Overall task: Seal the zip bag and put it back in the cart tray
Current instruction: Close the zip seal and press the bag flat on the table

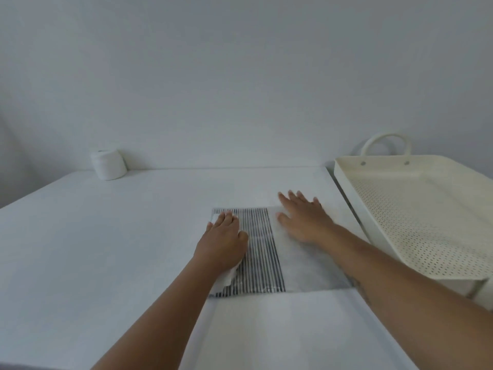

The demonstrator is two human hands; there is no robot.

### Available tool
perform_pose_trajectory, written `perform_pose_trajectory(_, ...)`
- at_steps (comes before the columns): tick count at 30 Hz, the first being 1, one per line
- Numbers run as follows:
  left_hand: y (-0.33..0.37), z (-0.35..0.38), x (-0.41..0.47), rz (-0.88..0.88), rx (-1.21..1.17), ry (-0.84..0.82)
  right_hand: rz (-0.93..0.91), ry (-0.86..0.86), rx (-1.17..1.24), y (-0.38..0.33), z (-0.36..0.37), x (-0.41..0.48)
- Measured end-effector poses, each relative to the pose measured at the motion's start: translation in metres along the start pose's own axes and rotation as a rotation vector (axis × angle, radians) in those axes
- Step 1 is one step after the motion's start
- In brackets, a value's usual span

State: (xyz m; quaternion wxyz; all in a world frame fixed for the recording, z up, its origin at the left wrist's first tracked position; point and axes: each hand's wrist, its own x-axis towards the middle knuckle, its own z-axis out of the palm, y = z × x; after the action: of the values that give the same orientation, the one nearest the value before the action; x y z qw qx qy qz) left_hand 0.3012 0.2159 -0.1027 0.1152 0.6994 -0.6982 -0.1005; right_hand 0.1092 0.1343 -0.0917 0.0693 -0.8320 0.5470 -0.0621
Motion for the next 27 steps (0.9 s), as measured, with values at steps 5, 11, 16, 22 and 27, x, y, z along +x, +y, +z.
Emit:
perform_pose_trajectory(5, 0.002, 0.003, 0.002, -0.017, 0.151, -0.028, -0.183, -0.027, 0.138, -0.064, 0.036, -0.041)
perform_pose_trajectory(11, 0.004, 0.002, 0.0, -0.032, 0.137, -0.014, -0.111, -0.055, -0.021, -0.029, 0.035, -0.047)
perform_pose_trajectory(16, 0.004, 0.003, -0.001, -0.038, 0.128, -0.003, 0.046, -0.124, -0.081, 0.021, 0.019, -0.052)
perform_pose_trajectory(22, 0.004, 0.002, -0.002, -0.046, 0.085, 0.002, 0.143, -0.079, -0.189, 0.023, -0.007, -0.054)
perform_pose_trajectory(27, 0.005, 0.002, 0.001, -0.038, 0.125, -0.003, -0.136, -0.026, 0.036, -0.032, 0.013, -0.077)
